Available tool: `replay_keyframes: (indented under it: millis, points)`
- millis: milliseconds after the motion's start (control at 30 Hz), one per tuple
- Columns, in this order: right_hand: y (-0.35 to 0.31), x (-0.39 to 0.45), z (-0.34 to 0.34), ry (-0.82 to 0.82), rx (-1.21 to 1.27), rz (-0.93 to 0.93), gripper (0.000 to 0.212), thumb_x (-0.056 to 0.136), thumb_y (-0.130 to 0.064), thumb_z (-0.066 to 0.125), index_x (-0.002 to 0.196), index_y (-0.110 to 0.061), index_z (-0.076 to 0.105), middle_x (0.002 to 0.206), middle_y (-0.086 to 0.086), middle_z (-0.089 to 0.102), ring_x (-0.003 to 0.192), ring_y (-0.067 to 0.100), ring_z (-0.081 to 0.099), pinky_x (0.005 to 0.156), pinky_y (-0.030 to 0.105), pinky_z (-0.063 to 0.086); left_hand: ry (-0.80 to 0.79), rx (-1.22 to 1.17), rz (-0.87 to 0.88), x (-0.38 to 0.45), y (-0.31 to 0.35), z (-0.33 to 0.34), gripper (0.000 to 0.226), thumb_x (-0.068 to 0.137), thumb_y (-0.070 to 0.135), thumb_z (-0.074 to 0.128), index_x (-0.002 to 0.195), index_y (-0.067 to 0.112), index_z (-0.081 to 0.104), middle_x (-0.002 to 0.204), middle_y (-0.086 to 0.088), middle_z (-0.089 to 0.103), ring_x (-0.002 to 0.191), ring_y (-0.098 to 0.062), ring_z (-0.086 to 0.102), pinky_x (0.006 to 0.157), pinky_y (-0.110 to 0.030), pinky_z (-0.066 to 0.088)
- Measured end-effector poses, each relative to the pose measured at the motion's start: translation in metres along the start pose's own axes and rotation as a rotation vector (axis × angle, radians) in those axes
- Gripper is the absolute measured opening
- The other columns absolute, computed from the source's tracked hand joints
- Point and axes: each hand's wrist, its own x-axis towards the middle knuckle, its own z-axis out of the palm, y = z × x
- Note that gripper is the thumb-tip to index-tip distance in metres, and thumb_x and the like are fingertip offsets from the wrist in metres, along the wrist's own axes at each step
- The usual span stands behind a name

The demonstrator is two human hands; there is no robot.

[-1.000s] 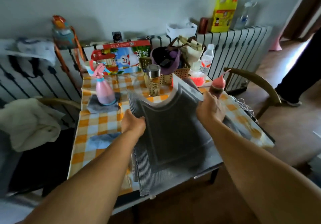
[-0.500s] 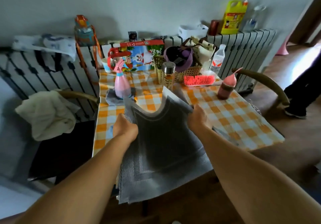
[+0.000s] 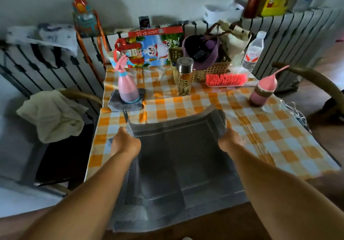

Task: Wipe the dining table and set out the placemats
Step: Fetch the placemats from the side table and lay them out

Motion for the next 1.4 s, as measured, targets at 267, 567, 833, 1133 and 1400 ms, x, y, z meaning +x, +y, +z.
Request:
replay_keyframes:
  millis: [267,567,833,1133,1400]
  points:
    - [0.002,0.019,-0.002,-0.065,0.017,0.057,0.072,0.086,-0.013,0.061,0.145,-0.003,0.021,0.140,0.019,0.039,0.125,0.037,0.043,0.098,0.042,0.044,0.007,0.054,-0.001,-0.007,0.016,0.009,0.054,0.081,0.006,0.049,0.134,0.014,0.036,0.129,-0.016,0.053,0.111,-0.038,0.053,0.078,-0.039,0.046]
    - [-0.049,-0.025,-0.017,0.081,-0.064,-0.174,0.023,0.080,-0.014,0.058,0.102,-0.008,0.059,0.073,0.005,0.052,0.077,0.025,0.058,0.069,0.037,0.054,0.004,0.017,0.040,-0.013,-0.003,-0.025,0.054,0.083,0.008,0.049,0.135,0.014,0.033,0.124,-0.018,0.054,0.106,-0.037,0.056,0.074,-0.039,0.047]
    - [-0.151,-0.151,-0.036,0.223,-0.003,-0.457,0.020,0.076,-0.020,0.061,0.095,-0.015,0.056,0.075,0.006,0.056,0.080,0.031,0.058,0.067,0.031,0.046,0.161,-0.155,0.204,-0.027,-0.049,-0.130,0.022,0.085,0.019,0.050,0.107,0.015,0.046,0.103,-0.010,0.059,0.088,-0.031,0.055,0.071,-0.033,0.040]
    - [-0.252,-0.342,0.025,0.176,0.102,-0.804,0.037,0.082,-0.018,0.054,0.118,-0.011,0.053,0.118,0.017,0.061,0.110,0.036,0.057,0.085,0.038,0.046,0.528,-0.256,0.082,-0.052,-0.213,-0.288,0.021,0.086,0.021,0.053,0.102,0.010,0.046,0.106,-0.021,0.060,0.098,-0.039,0.057,0.077,-0.038,0.044]
    - [-0.347,-0.569,0.115,-0.063,0.332,-1.271,0.035,0.089,-0.022,0.051,0.122,-0.009,0.052,0.118,0.019,0.061,0.109,0.039,0.056,0.089,0.040,0.044,0.968,-0.266,-0.194,-0.142,-0.411,-0.449,0.021,0.086,0.016,0.048,0.106,0.010,0.047,0.105,-0.023,0.061,0.097,-0.041,0.057,0.077,-0.038,0.043]
